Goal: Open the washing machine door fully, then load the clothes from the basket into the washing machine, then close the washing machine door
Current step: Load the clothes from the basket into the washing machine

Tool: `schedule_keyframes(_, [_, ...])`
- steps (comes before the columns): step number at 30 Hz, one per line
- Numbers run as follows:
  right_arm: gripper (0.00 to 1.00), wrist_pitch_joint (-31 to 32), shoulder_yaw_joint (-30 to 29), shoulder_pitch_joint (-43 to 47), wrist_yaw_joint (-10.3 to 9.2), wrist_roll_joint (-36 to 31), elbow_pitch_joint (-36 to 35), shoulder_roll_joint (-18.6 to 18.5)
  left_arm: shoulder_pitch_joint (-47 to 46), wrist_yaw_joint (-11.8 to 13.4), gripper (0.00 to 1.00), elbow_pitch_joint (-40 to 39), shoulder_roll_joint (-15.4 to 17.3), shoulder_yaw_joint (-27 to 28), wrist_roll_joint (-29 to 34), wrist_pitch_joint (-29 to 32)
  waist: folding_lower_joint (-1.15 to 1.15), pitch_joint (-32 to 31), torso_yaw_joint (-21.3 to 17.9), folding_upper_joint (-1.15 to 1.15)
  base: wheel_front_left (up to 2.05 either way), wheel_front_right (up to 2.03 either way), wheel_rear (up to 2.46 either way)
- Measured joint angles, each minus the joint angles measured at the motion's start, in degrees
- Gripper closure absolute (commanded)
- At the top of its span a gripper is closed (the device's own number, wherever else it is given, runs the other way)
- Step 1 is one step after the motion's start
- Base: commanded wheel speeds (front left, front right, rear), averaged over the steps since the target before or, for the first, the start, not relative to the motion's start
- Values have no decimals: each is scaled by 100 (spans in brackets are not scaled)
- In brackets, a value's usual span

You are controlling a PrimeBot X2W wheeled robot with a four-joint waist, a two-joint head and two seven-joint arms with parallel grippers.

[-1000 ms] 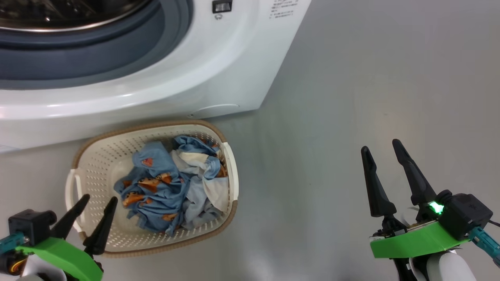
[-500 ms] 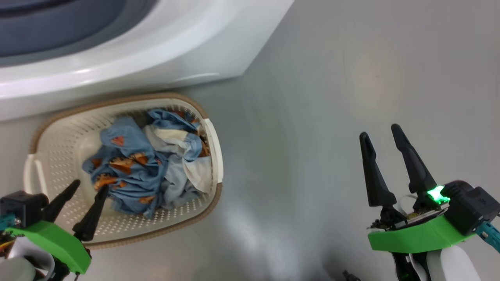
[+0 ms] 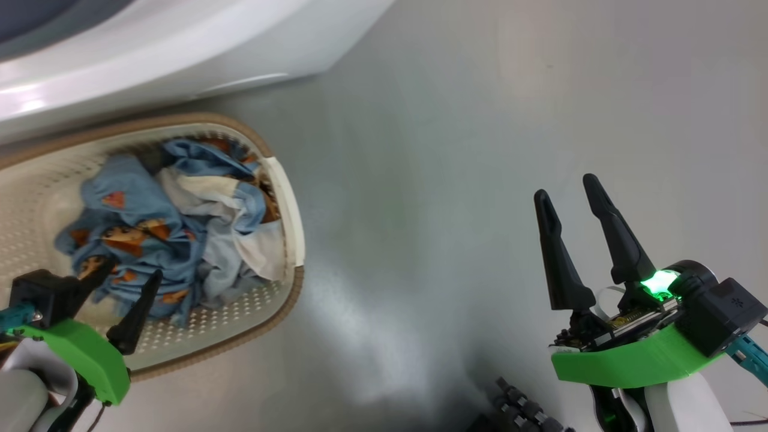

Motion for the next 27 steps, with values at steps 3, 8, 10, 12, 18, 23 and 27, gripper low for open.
schedule_keyframes(3, [0,0,53,-1,0,118,-57,1,-157,0,0,90,49,-165,81,0,0,123,-102,0,0,0,0])
schedule_keyframes(8, [0,0,168,0,0,185,-121,5,-450,0,0,348,190,-453,225,0,0,335,-264,0,0,0,0])
schedule_keyframes(10, [0,0,209,1,0,189,-141,8,-556,0,0,436,222,-559,275,0,0,414,-329,0,0,0,0])
schedule_keyframes(12, [0,0,229,2,0,223,-157,12,-639,0,0,510,243,-695,299,0,0,479,-392,0,0,0,0])
schedule_keyframes(18, [0,0,324,3,0,243,-255,23,-877,0,0,928,376,-1039,680,0,0,610,-576,0,0,0,0])
schedule_keyframes(23, [0,-1,392,21,0,274,-305,31,-1105,0,0,1218,390,-1024,964,0,0,691,-678,0,0,0,0])
schedule_keyframes(27, [0,-1,430,23,0,275,-322,36,-1117,0,0,1549,391,-1385,975,0,0,707,-755,0,0,0,0])
